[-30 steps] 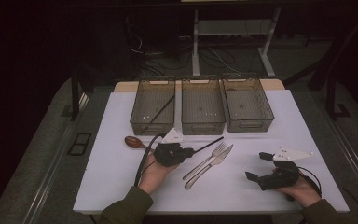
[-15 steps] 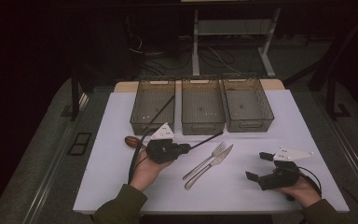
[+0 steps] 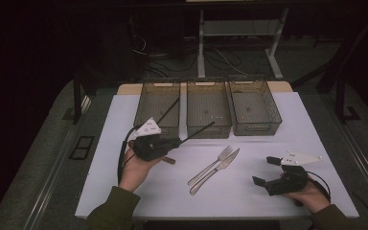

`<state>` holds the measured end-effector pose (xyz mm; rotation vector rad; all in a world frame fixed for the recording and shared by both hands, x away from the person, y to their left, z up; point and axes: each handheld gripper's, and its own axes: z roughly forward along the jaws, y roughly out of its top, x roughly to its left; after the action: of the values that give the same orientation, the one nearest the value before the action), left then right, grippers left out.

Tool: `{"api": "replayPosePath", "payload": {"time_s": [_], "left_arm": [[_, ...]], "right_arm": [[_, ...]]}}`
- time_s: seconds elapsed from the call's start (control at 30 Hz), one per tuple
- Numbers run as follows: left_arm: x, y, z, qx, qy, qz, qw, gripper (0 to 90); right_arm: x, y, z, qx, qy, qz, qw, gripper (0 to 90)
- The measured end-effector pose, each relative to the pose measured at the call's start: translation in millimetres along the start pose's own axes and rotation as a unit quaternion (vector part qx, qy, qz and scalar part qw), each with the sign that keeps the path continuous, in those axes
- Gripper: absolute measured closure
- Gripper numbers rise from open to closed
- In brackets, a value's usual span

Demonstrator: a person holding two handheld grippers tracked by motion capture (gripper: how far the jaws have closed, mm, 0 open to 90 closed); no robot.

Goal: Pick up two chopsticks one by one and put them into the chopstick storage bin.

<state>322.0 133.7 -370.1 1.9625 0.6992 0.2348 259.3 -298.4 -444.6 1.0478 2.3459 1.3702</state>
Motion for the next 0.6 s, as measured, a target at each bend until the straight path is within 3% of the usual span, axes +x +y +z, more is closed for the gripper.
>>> {"api": "replayPosePath", "payload": {"time_s": [0.3, 0.6], "left_arm": [[19.6, 1.3, -17.1, -0.017, 0.03, -0.019, 0.9992, 85.3], [43.6, 9.4, -19.3, -0.023, 0.057, -0.035, 0.9975, 85.3]], "right_arm": [[0.0, 0.0, 0.3, 0.001, 0.0, 0.002, 1.0, 2.3], [0.1, -0.7, 0.7, 0.003, -0.001, 0.006, 1.0, 2.3]]}}
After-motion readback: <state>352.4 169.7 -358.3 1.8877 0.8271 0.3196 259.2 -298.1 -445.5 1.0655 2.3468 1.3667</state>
